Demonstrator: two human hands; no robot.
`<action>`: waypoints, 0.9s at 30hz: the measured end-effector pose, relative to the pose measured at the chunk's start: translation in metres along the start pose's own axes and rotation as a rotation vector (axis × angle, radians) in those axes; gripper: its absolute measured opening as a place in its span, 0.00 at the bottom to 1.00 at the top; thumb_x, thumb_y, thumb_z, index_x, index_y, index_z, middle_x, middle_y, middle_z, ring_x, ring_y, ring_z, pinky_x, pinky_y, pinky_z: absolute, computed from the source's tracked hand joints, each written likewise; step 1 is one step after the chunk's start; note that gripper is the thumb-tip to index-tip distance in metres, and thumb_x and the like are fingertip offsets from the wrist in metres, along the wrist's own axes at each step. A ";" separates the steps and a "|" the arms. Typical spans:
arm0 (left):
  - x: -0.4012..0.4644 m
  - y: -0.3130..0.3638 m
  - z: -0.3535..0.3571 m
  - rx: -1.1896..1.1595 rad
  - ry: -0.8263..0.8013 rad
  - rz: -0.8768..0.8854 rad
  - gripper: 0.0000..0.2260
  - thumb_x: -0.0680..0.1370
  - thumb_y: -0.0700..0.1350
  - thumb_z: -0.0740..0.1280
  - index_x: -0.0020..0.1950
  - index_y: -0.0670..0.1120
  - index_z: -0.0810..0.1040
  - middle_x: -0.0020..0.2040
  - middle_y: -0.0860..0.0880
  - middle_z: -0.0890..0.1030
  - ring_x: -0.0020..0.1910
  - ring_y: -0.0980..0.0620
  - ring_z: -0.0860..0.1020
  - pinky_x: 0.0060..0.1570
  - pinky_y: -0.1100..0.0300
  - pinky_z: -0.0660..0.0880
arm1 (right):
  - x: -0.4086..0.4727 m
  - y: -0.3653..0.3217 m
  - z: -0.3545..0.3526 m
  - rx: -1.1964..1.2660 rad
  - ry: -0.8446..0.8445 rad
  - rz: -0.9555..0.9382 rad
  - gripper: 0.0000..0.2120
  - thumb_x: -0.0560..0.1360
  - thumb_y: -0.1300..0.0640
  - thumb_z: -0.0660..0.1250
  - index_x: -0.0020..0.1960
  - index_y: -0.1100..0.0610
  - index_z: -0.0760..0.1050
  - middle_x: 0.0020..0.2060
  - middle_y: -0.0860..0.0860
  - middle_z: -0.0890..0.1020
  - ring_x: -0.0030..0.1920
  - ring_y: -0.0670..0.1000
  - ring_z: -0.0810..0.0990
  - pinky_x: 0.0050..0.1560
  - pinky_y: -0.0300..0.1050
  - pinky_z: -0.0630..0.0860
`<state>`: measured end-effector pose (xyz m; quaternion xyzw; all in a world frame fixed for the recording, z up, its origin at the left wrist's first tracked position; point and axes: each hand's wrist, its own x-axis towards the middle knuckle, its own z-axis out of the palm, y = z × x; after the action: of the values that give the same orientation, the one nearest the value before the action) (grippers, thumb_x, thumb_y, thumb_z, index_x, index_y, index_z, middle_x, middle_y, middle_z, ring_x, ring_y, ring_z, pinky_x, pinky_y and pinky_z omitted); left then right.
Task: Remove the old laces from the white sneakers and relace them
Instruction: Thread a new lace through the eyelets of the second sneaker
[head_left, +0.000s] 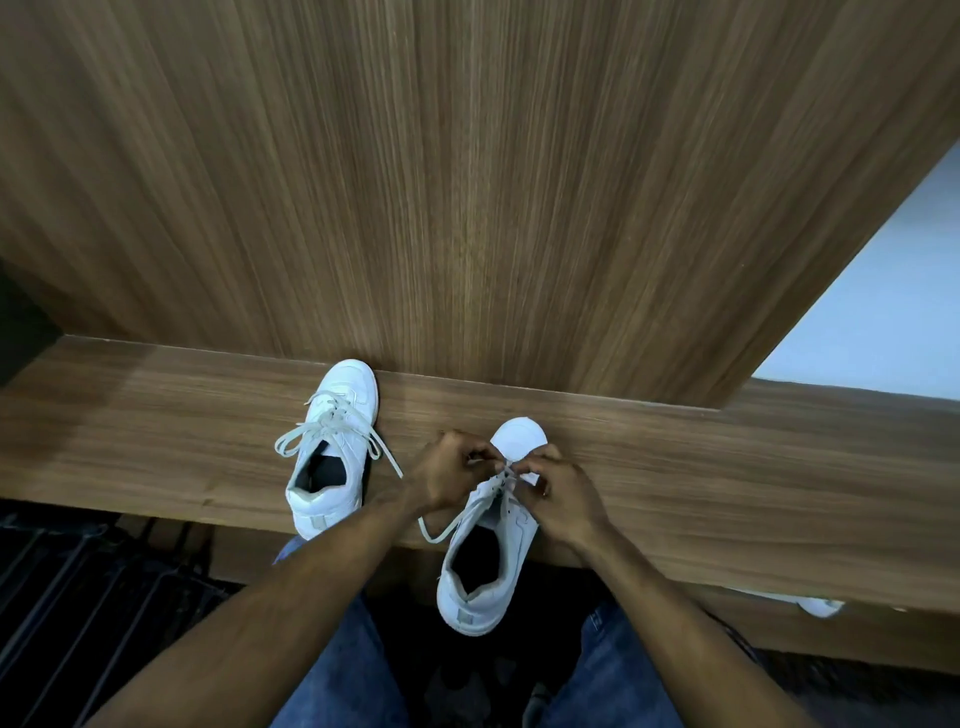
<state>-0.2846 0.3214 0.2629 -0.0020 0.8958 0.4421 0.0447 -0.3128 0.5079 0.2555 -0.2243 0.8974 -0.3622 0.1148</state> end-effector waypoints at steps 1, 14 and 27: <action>0.001 -0.001 0.005 0.004 -0.011 -0.021 0.04 0.75 0.45 0.70 0.45 0.50 0.85 0.39 0.58 0.84 0.39 0.60 0.80 0.46 0.58 0.77 | 0.001 0.001 0.000 -0.024 0.030 -0.001 0.06 0.76 0.55 0.69 0.51 0.53 0.83 0.47 0.42 0.75 0.43 0.44 0.75 0.44 0.39 0.68; -0.013 -0.009 0.008 0.041 0.025 -0.108 0.03 0.74 0.47 0.72 0.43 0.50 0.85 0.35 0.58 0.82 0.33 0.67 0.78 0.39 0.60 0.76 | -0.013 0.034 -0.012 -0.236 0.018 0.072 0.18 0.74 0.53 0.68 0.63 0.46 0.76 0.62 0.45 0.75 0.62 0.50 0.74 0.61 0.45 0.72; -0.030 -0.023 0.022 0.100 0.024 -0.228 0.05 0.70 0.49 0.73 0.36 0.51 0.81 0.32 0.56 0.78 0.36 0.57 0.78 0.36 0.63 0.71 | -0.016 0.008 0.014 0.019 0.103 0.111 0.03 0.73 0.53 0.71 0.44 0.48 0.83 0.33 0.41 0.83 0.35 0.40 0.80 0.40 0.42 0.76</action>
<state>-0.2524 0.3237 0.2333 -0.1072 0.9112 0.3888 0.0840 -0.2967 0.5128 0.2406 -0.1544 0.9096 -0.3749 0.0907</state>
